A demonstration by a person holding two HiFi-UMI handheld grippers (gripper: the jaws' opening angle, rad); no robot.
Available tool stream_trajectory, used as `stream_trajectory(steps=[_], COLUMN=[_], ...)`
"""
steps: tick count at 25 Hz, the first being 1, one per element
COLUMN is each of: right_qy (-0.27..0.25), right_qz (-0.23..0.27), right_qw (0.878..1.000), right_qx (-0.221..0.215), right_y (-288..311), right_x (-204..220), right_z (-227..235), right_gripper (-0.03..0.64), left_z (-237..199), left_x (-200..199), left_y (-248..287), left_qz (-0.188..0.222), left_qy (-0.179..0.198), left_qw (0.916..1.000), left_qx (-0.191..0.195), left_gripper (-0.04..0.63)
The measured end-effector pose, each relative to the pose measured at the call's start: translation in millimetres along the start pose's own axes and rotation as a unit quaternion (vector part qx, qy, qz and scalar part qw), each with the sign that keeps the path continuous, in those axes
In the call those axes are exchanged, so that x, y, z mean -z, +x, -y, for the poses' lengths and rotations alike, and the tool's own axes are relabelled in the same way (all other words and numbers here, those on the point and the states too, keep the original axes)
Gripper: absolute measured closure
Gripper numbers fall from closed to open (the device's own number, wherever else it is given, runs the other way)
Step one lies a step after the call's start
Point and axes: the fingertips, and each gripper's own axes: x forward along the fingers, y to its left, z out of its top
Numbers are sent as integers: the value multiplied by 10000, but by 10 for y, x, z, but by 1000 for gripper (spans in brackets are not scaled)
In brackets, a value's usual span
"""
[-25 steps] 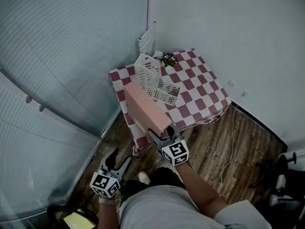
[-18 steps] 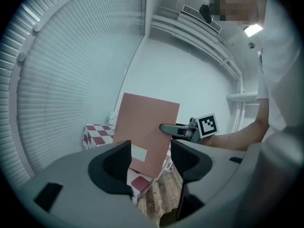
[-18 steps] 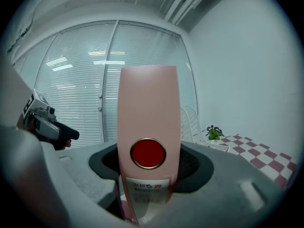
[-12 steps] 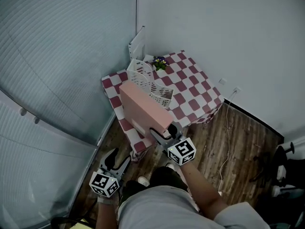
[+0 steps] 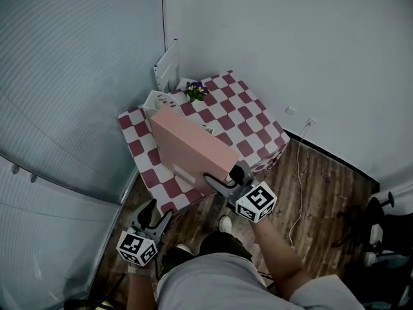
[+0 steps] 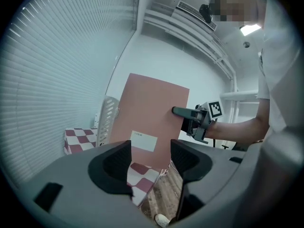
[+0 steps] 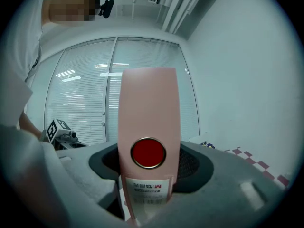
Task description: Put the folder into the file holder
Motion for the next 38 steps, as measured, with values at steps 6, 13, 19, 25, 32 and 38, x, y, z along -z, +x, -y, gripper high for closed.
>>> stream_trajectory(steps=[6, 13, 19, 25, 32, 38], right_qy=[45, 75, 60, -32, -35, -152], right_qz=[61, 168, 321, 404, 417, 324], right_qw=[9987, 9957, 9926, 9901, 9888, 9880], right_qx=[-495, -907, -1172, -1347, -1432, -1503], right_y=[-246, -464, -533, -393, -53, 311], right_x=[-218, -446, -635, -768, -825, -866], right_z=[517, 1186, 1576, 1796, 1877, 1839], right_gripper=[344, 344, 344, 344, 344, 344], left_z=[210, 528, 741, 792, 628, 336], left_x=[-139, -230, -294, -349, -370, -448], left_y=[585, 1280, 1638, 1794, 1830, 1823], left_qz=[49, 128, 158, 191, 187, 227], left_qy=[-21, 13, 27, 11, -91, -164], left_qw=[9998, 9989, 9970, 9951, 9935, 9929], left_qx=[-196, -460, -756, -969, -1115, -1158], left_gripper=[356, 356, 356, 356, 356, 356])
